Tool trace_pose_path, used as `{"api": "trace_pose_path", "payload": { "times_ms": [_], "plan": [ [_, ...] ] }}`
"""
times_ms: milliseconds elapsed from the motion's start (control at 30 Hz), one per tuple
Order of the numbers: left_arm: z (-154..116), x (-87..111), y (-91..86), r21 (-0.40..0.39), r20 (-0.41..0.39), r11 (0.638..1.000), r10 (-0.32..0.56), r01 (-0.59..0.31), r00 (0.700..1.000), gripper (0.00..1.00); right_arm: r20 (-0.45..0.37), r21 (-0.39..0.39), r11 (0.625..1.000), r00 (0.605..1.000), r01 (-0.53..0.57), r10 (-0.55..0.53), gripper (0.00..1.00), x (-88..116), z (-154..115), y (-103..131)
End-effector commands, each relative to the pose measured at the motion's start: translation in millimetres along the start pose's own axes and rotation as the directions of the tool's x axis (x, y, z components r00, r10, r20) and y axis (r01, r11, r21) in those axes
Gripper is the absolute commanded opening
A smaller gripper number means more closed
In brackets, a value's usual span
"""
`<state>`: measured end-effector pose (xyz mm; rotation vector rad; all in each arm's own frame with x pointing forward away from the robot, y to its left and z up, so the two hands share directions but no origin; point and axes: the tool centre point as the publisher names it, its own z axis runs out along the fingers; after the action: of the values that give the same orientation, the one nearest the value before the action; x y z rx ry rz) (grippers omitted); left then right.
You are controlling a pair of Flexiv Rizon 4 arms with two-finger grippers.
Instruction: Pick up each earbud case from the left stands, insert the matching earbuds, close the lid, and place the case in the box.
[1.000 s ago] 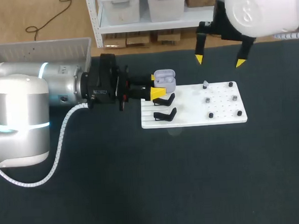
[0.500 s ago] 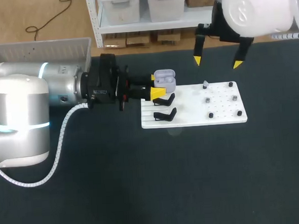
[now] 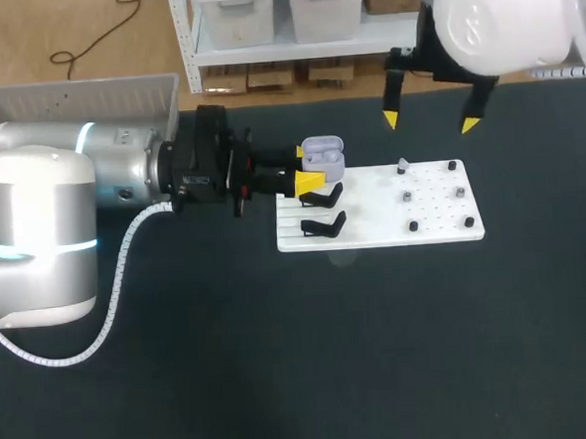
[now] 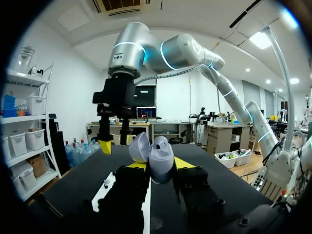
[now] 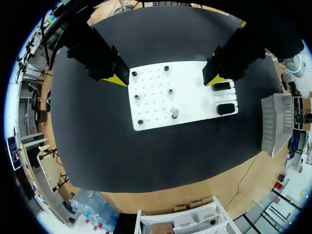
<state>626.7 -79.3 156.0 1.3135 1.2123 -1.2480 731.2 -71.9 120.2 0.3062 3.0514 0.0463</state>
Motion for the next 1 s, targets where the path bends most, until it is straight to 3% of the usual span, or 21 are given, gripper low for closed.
{"api": "trace_pose_path", "payload": {
  "times_ms": [33, 300, 467, 600, 833, 967, 1000],
  "plan": [
    [0.2, 0.6, -0.6, -0.004, 0.002, 1.000, 0.002, -0.002, 1.000, 0.00, 0.029, 0.048, 0.999, 1.000, -0.009, 0.007, 1.00, -6.1, 23.3, 14.4],
    [0.2, 0.6, -0.6, -0.004, 0.002, 1.000, 0.002, -0.002, 1.000, 0.00, 0.097, -0.021, 1.000, 0.995, -0.022, 0.024, 1.00, -18.3, 44.8, 9.3],
    [0.2, 0.6, -0.6, -0.004, 0.002, 1.000, 0.002, -0.002, 1.000, 0.00, 0.077, -0.089, 0.995, 0.996, -0.040, 0.046, 1.00, -28.2, 58.2, 1.8],
    [0.2, 0.6, -0.6, -0.004, 0.002, 1.000, 0.002, -0.002, 1.000, 0.00, 0.065, -0.095, 0.995, 0.997, -0.030, 0.036, 0.97, -31.5, 68.7, 7.2],
    [0.2, 0.6, -0.6, -0.004, 0.002, 1.000, 0.002, -0.002, 1.000, 0.00, 0.071, -0.064, 0.998, 0.997, -0.005, 0.009, 0.74, -30.2, 77.9, 22.0],
    [0.2, 0.6, -0.6, -0.004, 0.002, 1.000, 0.002, -0.002, 1.000, 0.00, 0.087, -0.048, 0.998, 0.995, -0.037, 0.041, 0.54, -29.3, 81.8, 23.2],
    [0.2, 0.6, -0.6, -0.004, 0.002, 1.000, 0.002, -0.002, 1.000, 0.00, 0.087, -0.046, 0.998, 0.995, -0.044, 0.048, 0.54, -28.9, 82.7, 22.9]
  ]
}}
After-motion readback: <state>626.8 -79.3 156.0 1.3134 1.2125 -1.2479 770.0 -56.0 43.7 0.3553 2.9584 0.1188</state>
